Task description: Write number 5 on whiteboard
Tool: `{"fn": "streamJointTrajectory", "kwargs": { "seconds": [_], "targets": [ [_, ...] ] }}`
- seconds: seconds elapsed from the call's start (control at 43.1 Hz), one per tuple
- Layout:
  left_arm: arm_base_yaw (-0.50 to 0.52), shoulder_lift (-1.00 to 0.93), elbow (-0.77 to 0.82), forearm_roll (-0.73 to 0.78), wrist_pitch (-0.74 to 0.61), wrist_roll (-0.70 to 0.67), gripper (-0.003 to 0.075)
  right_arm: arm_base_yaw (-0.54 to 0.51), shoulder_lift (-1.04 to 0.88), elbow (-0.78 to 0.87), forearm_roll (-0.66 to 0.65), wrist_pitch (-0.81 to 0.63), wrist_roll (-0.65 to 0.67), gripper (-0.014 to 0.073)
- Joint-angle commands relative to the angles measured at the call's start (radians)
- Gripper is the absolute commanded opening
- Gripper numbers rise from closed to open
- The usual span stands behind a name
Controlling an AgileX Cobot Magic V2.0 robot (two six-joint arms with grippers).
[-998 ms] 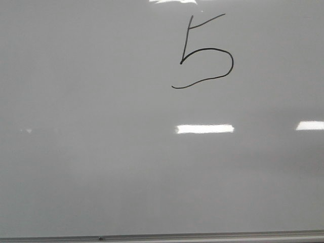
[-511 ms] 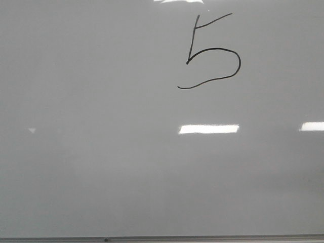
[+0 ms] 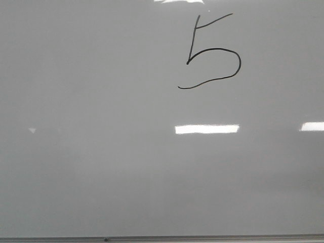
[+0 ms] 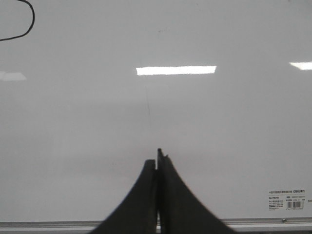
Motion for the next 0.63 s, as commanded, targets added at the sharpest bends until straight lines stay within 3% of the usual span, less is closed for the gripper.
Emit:
{"fn": "streamJointTrajectory", "kwargs": {
  "seconds": [0.0, 0.603],
  "targets": [
    [0.002, -0.014, 0.004, 0.000, -0.090, -0.007, -0.0020, -0.005, -0.021, -0.015, -0.011, -0.074, 0.002, -0.0067],
    [0.002, -0.014, 0.004, 0.000, -0.090, -0.007, -0.0020, -0.005, -0.021, -0.015, -0.011, -0.074, 0.002, -0.0067]
  ]
}}
